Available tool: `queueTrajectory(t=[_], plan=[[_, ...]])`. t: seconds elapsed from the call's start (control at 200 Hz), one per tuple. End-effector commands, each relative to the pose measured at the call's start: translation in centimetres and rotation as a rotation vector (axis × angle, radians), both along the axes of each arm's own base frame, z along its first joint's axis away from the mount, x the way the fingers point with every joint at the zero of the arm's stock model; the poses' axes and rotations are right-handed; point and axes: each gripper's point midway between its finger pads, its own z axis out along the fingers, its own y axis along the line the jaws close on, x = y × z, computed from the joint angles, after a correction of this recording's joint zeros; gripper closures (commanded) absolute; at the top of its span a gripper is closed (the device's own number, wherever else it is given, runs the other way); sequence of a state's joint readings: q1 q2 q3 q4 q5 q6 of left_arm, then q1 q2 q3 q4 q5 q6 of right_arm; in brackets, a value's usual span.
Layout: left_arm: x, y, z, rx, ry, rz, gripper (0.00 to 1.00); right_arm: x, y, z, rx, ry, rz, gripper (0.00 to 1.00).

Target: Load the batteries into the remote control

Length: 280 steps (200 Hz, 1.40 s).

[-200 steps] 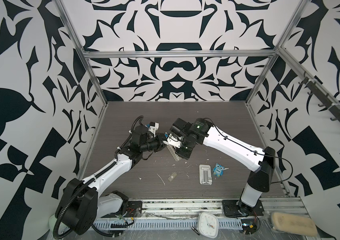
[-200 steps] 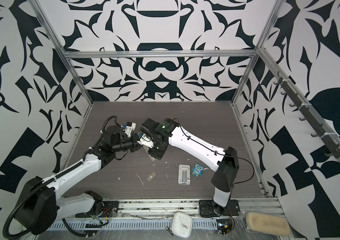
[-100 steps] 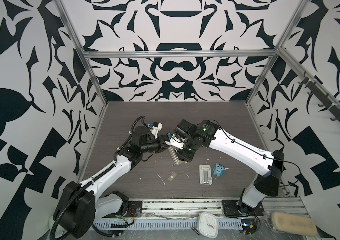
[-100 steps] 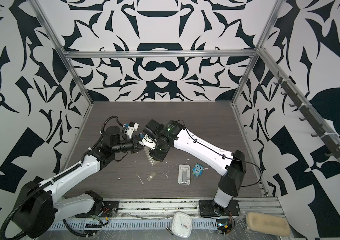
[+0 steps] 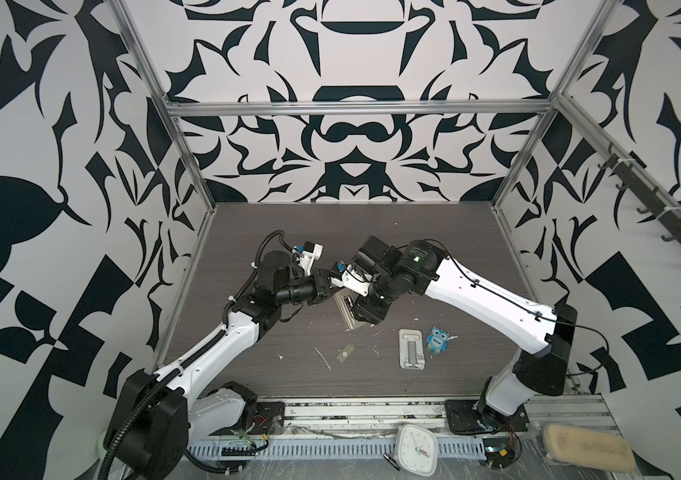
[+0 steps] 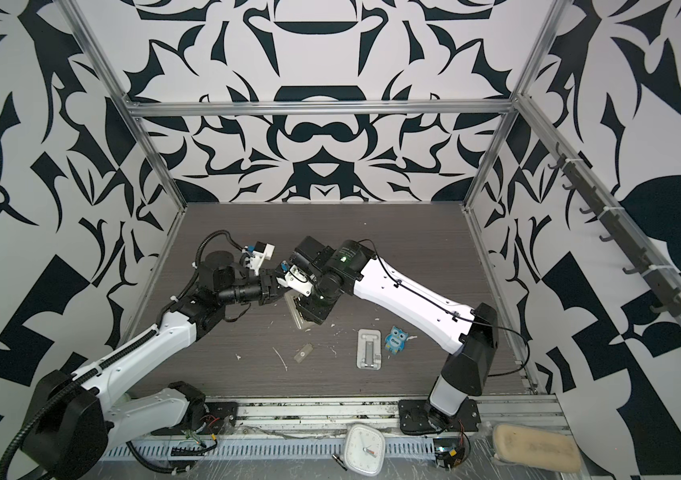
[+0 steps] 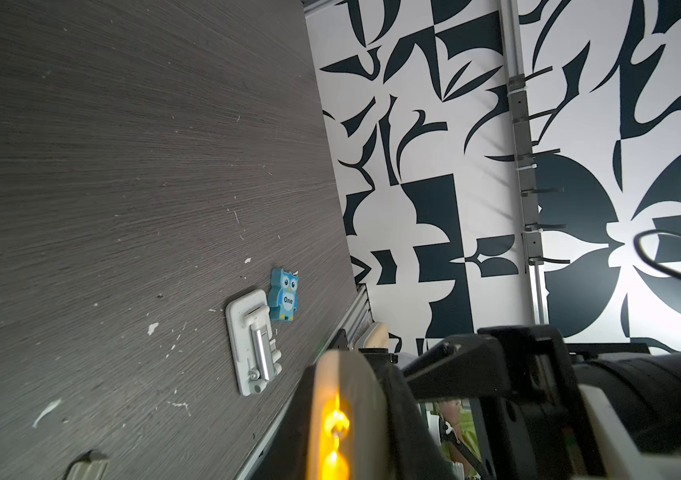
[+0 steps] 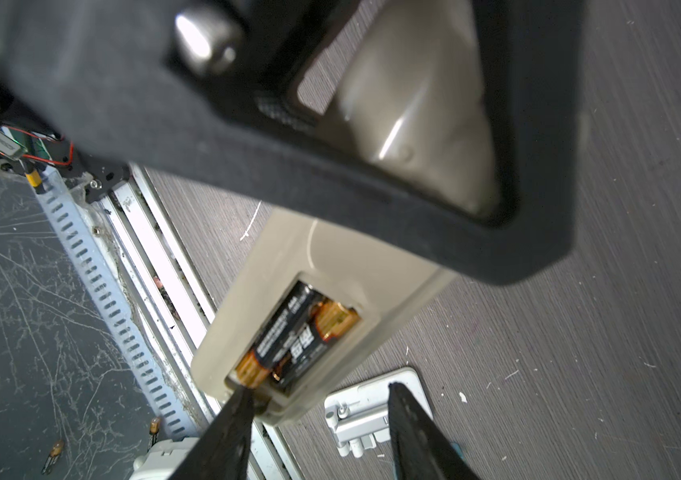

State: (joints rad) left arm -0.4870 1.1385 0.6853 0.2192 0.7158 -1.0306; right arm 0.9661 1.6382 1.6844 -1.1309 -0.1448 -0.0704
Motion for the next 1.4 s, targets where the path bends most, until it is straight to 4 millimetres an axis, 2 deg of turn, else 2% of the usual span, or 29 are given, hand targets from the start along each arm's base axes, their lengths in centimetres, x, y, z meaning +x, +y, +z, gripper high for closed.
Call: queueTrajectory(t=[0.0,0.34,0.59,0.815,1.04,1.395], plan=[[-0.8,-0.1,4.3,-0.066,-0.091,-0.049,1.0,0.4,1.4,1.6,0.114,-0.034,-0.009,0.43],[-1.1,0.7,3.2,-0.029,-0.071,-0.036,1.0,0.9,1.0,3.6,0.255,-0.035,-0.067,0.33],[-1.6,1.2,2.7,-0.008,-0.071,-0.029,1.0,0.8,0.6,4.8,0.373,0.028,-0.09,0.3],[-2.2,1.2,2.8,-0.016,-0.073,-0.046,1.0,-0.8,1.8,4.3,0.446,0.158,-0.01,0.29],[-2.6,1.1,3.4,-0.031,-0.083,-0.066,1.0,-0.9,2.4,4.0,0.485,0.278,0.037,0.26],[-2.6,0.9,4.1,-0.054,-0.093,-0.079,1.0,-0.6,2.3,3.9,0.51,0.287,0.027,0.29]])
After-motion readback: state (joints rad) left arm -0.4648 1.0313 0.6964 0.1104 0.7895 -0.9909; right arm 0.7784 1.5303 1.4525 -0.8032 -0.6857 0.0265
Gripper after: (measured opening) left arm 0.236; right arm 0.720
